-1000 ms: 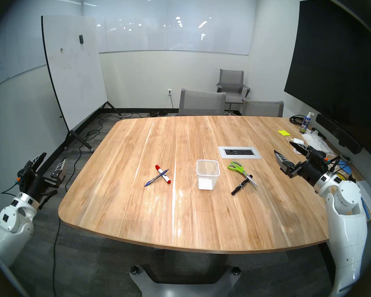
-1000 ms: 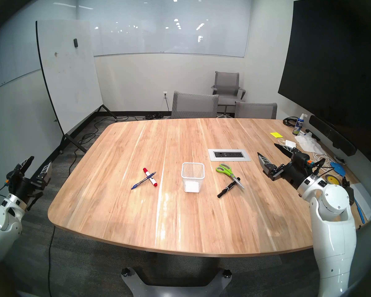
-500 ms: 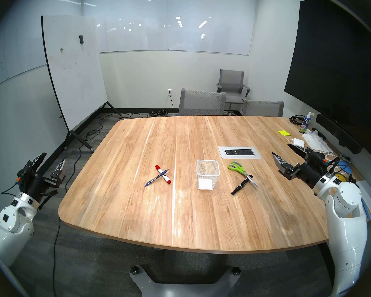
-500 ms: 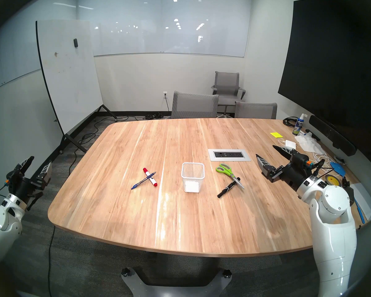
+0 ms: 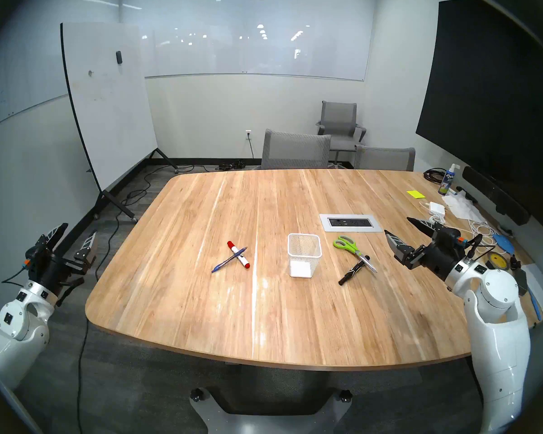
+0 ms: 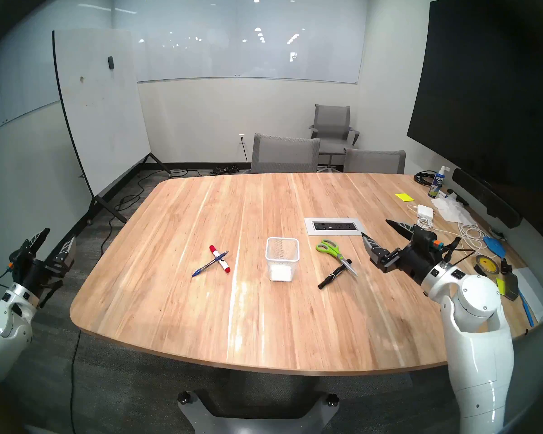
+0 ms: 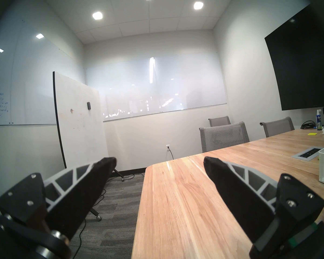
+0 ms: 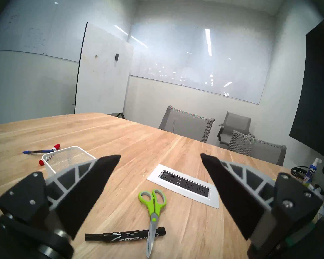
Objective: Place the pen, the marker, and the scissors into the pen holder
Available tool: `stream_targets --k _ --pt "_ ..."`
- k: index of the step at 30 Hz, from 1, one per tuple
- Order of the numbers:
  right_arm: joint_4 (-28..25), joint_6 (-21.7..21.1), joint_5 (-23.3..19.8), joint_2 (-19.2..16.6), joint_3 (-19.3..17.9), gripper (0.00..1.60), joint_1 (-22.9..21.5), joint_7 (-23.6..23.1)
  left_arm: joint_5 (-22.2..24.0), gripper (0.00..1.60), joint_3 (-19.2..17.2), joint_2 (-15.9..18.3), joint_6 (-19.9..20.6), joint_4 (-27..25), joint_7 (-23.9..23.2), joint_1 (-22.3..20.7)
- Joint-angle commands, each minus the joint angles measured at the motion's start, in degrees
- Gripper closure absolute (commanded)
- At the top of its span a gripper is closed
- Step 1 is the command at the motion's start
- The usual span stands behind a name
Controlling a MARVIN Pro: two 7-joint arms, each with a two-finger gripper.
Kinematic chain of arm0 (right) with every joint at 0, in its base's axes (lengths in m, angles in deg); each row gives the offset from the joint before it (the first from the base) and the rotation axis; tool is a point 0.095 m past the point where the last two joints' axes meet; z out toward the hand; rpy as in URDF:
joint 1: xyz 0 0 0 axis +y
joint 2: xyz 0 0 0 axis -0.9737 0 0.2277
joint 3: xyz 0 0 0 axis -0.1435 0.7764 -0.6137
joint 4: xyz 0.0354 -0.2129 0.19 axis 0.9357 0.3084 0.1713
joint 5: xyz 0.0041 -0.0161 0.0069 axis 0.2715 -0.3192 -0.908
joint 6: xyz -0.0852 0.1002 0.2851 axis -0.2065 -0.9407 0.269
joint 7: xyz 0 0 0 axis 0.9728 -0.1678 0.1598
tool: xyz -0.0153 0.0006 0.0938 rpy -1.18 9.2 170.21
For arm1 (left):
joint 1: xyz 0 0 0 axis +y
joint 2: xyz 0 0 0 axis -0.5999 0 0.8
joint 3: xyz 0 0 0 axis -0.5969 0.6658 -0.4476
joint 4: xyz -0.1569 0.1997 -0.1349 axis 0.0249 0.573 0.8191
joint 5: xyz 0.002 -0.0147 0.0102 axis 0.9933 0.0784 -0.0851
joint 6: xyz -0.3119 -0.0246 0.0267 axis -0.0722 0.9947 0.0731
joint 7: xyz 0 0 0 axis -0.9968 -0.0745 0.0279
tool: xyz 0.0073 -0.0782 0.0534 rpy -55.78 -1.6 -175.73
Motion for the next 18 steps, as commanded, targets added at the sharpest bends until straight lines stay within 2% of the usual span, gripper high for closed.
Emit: stream_targets --k 1,18 --pt "0.7 0.4 0.6 -0.2 1.0 0.0 -2.3 0.6 0.0 0.0 -0.7 0.0 -0.1 -0.2 0.0 0.1" --pt "4.4 -2.6 2.6 -0.5 4.8 0.0 -5.7 1.2 0.0 0.0 -0.7 0.0 -0.1 -0.2 0.0 0.1"
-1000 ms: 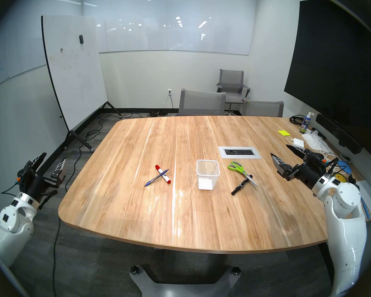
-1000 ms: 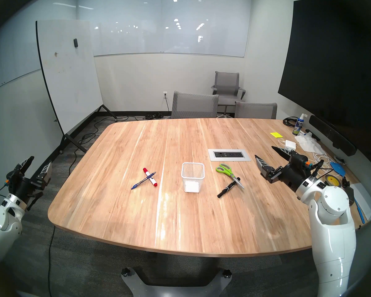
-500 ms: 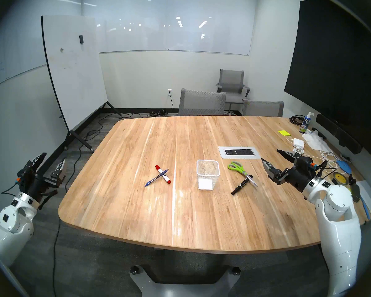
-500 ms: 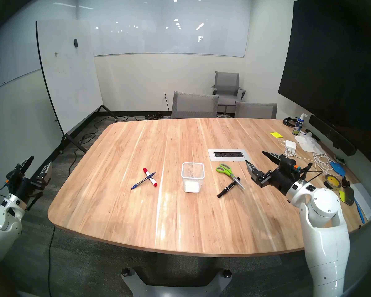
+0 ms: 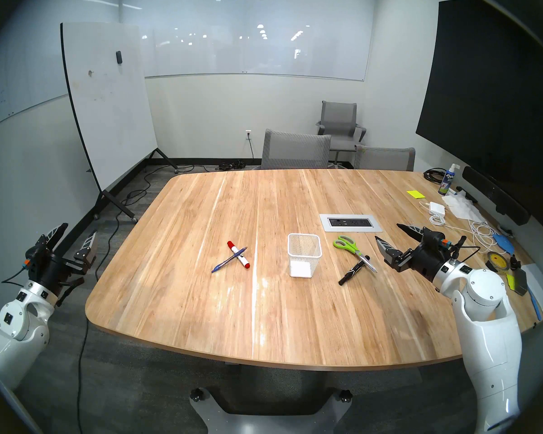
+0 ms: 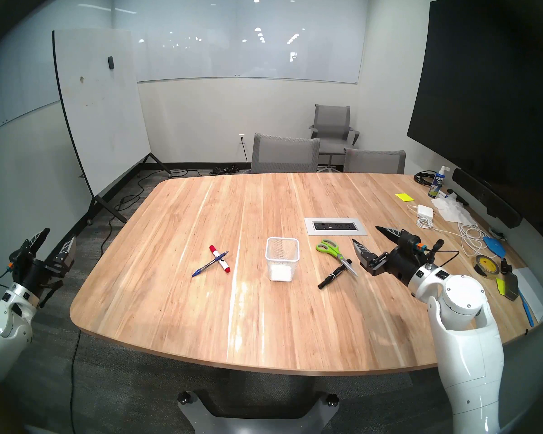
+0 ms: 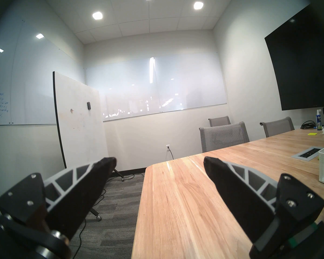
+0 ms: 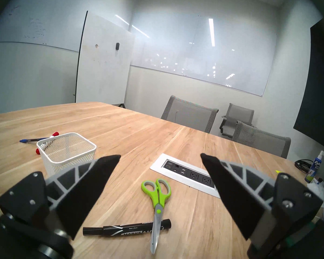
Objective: Place the pen, the marker, and the scissors into the pen holder
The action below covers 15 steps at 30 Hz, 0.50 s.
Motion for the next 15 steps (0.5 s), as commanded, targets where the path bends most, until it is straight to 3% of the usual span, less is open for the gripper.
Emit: stream_targets --k 1,15 --pt "0.3 -0.9 -0.1 -0.5 0.8 0.0 -2.5 -0.1 0.0 0.0 -0.8 0.0 -0.1 -0.2 0.0 0.1" --pt "3.0 -3.2 1.4 -1.5 4.6 0.0 -5.1 -0.2 0.0 0.0 -0.8 0.0 -0.1 -0.2 0.0 0.1"
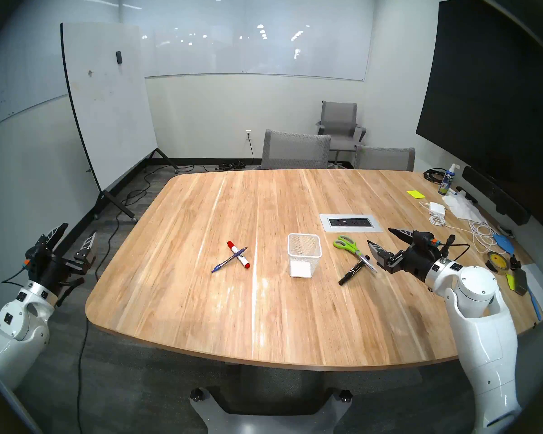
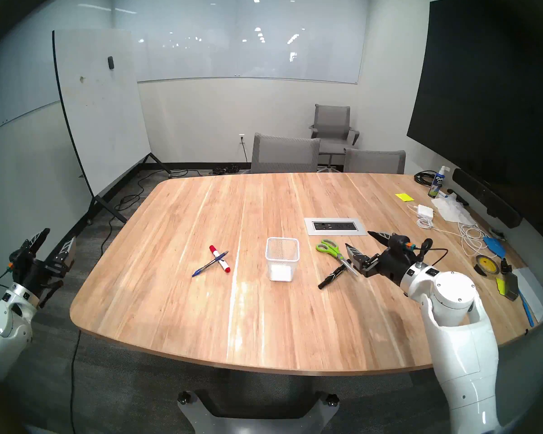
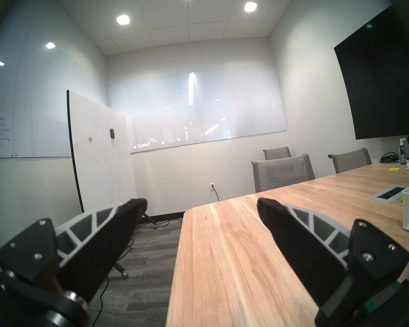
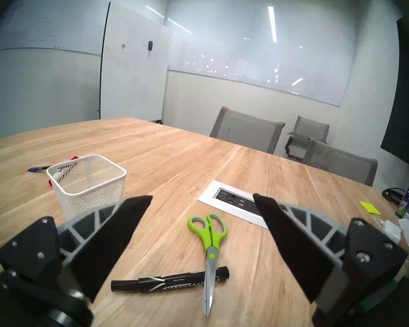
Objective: Place the pen, the marker, and the scissors into the pen holder
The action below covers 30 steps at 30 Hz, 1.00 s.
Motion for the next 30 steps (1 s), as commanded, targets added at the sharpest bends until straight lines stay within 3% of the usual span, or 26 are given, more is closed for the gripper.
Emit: stream_targets --k 1,16,30 --pt "1.2 0.1 0.7 -0.7 1.3 0.0 -2.9 -0.1 0.0 0.0 -0.8 0.0 -0.1 -0.2 0.0 0.1" --pt "4.3 0.6 2.8 -1.0 4.1 0.0 -4.6 -0.6 0.0 0.0 -0.7 0.0 -0.1 -0.2 0.0 0.1" --pt "8.2 -2.0 4.7 -1.1 7.3 0.0 -8.2 -0.9 0.0 0.0 -0.7 0.0 -0.1 -0.2 0.0 0.1"
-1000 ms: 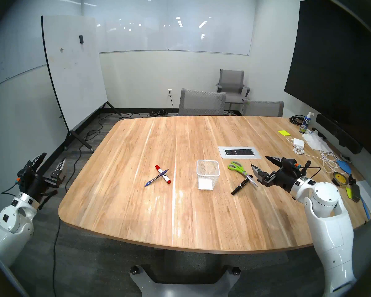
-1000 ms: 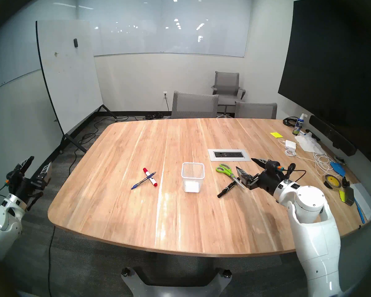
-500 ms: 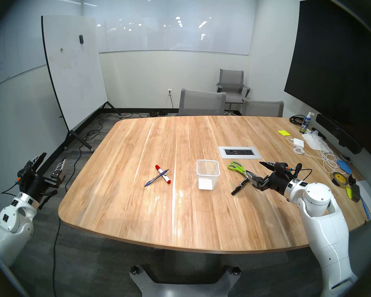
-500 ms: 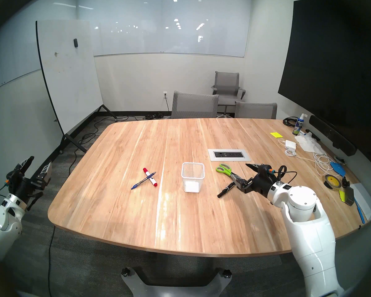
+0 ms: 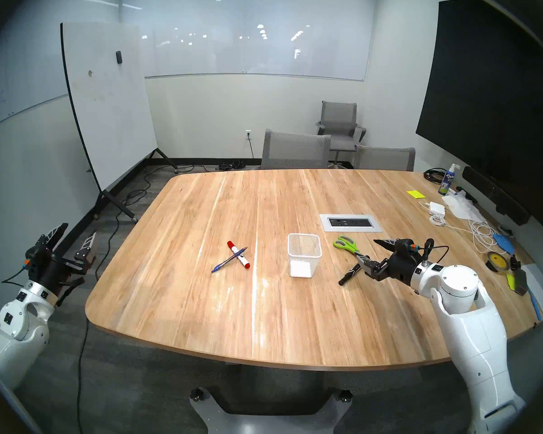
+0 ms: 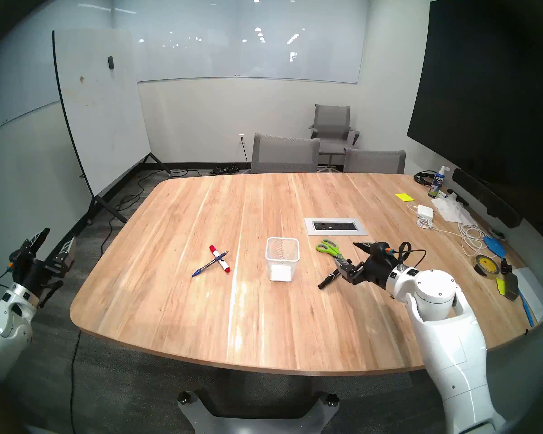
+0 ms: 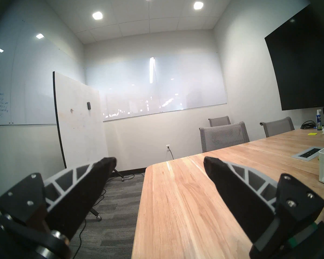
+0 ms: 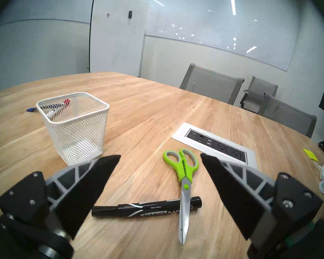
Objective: Place the pen, the marker, and the scissors into the pen holder
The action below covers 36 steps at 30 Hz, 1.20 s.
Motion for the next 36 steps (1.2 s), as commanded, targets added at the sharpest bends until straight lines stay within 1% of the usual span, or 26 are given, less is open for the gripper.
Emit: stream_targets --k 1,7,13,14,19,27,28,31,32,36 --pt "1.0 -0.3 0.8 0.0 0.9 0.0 -3.4 0.7 0.0 0.0 -0.7 0.0 -0.1 -0.2 0.0 0.1" --pt "2.4 -0.8 1.6 0.2 1.8 0.0 -4.7 1.0 0.0 0.0 -0.7 0.0 -0.1 -0.2 0.0 0.1" --pt "4.1 -2.5 1.6 0.3 2.8 0.0 -6.7 0.7 0.0 0.0 -0.7 0.0 -0.1 -0.2 0.0 0.0" --pt "4.4 -3.6 1.2 0.4 2.9 0.0 -7.1 0.3 0.0 0.0 -0.7 0.0 -0.1 -0.2 0.0 0.0" --pt "5.6 -5.1 0.9 0.4 3.7 0.0 -8.7 -0.3 0.0 0.0 -0.7 0.0 -0.1 -0.2 0.0 0.0" --pt "6.8 -6.0 1.4 0.2 4.8 0.0 -10.3 -0.7 0.0 0.0 -0.7 0.0 -0.1 -0.2 0.0 0.0" --pt "7.1 -6.9 1.1 0.2 4.8 0.0 -10.7 -1.2 0.0 0.0 -0.7 0.0 -0.1 -0.2 0.0 0.0" --pt "7.7 -7.1 1.5 0.1 5.2 0.0 -11.2 -1.2 0.0 0.0 -0.7 0.0 -0.1 -0.2 0.0 0.0" --pt "7.8 -8.0 1.3 0.2 5.1 0.0 -11.4 -1.4 0.0 0.0 -0.7 0.0 -0.1 -0.2 0.0 0.0" --pt "8.7 -8.4 1.4 0.1 5.5 0.0 -12.0 -1.7 0.0 0.0 -0.7 0.0 -0.1 -0.2 0.0 0.1"
